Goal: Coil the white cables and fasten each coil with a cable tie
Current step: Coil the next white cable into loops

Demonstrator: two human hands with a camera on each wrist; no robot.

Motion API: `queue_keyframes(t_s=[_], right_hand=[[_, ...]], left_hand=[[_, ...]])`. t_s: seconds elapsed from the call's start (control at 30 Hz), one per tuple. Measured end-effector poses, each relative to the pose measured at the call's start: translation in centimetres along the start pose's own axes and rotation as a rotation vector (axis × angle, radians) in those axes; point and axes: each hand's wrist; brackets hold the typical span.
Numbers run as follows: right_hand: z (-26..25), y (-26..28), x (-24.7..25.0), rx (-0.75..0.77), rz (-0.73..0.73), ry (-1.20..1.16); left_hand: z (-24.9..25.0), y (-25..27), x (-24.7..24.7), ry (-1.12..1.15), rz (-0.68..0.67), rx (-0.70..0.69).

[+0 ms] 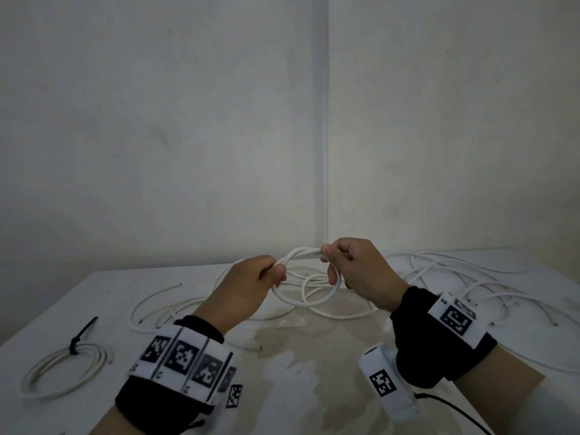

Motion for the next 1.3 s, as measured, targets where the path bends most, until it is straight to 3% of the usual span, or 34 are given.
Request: queue_keyframes(t_s=[0.1, 0.17, 0.23, 0.43, 0.63, 0.77, 0.9, 0.97, 1.17, 1.3], right_hand=[[0.1, -0.3, 0.0, 0.015, 0.028, 0.011], [0.1, -0.4, 0.1, 0.021, 0.04, 0.009], [0.1, -0.4, 0.2, 0.022, 0.043, 0.014], [-0.1, 0.0, 0.5, 0.027, 0.031, 0.018], [0.3, 0.0, 0.2, 0.031, 0.026, 0.05], [0.7, 0.0, 0.0, 0.026, 0.029, 0.002], [0.8, -0.1, -0.1, 0.033, 0.048, -0.017], [0.9, -0.1, 0.0, 0.036, 0.063, -0.021], [1.0, 0.0, 0.1, -0.002, 0.013, -0.063], [0.5, 0.1, 0.3, -0.07, -0.056, -0.132]], left_hand=[[1.1, 0.3, 0.1, 0.604, 0.002, 0.165], [1.5, 0.3, 0.2, 0.82, 0.004, 0.221], [1.6, 0.3, 0.1, 0.785, -0.011, 0.213], [0.5, -0.3, 0.2, 0.398, -0.03, 0.13], [-0.1, -0.2, 0.2, 0.146, 0.031, -0.015], [0.2, 0.0, -0.2, 0.375, 0.054, 0.049], [0.9, 0.3, 0.1, 0.776, -0.025, 0.192], [1.1, 0.3, 0.1, 0.867, -0.05, 0.224], [0.8, 0.0, -0.6, 0.537, 0.051, 0.18], [0.3, 0.3, -0.8, 0.488, 0.119, 0.132]])
Point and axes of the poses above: each hand's wrist, its own y-axis away from the middle knuckle, its own x-axis out of the back of the hand, z = x × y, and after that the axes turned 7 degrees about -x, right-handed
